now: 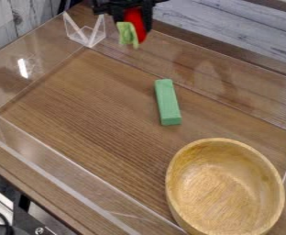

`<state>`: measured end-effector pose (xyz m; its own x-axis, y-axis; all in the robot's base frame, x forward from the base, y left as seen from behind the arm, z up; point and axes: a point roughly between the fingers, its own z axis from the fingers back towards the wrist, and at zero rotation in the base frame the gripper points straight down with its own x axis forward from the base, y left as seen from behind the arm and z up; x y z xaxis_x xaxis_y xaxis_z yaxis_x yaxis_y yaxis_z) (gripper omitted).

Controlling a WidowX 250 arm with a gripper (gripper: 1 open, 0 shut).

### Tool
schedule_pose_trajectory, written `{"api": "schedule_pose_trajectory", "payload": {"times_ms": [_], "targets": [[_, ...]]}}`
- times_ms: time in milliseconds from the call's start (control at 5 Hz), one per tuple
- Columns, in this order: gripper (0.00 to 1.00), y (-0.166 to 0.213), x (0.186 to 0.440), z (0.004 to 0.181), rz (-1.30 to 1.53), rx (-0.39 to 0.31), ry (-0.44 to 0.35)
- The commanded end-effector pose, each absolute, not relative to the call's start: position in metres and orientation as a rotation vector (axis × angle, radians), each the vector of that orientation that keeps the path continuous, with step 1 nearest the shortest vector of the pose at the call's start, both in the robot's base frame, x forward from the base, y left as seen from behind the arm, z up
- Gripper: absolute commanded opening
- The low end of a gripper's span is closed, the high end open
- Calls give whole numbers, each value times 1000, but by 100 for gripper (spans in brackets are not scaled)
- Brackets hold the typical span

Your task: Move the red object to the left side of the table

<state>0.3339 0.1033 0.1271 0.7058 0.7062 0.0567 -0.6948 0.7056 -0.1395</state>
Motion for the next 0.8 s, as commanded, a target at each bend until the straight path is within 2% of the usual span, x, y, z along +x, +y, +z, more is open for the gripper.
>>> {"api": "schedule_pose_trajectory", "payload": {"times_ms": [0,200,600], "targets": [[0,124,354,138,826,-76,-185],[0,129,366,127,873,-45,-180],[0,150,370,87,765,-27,-160]]}}
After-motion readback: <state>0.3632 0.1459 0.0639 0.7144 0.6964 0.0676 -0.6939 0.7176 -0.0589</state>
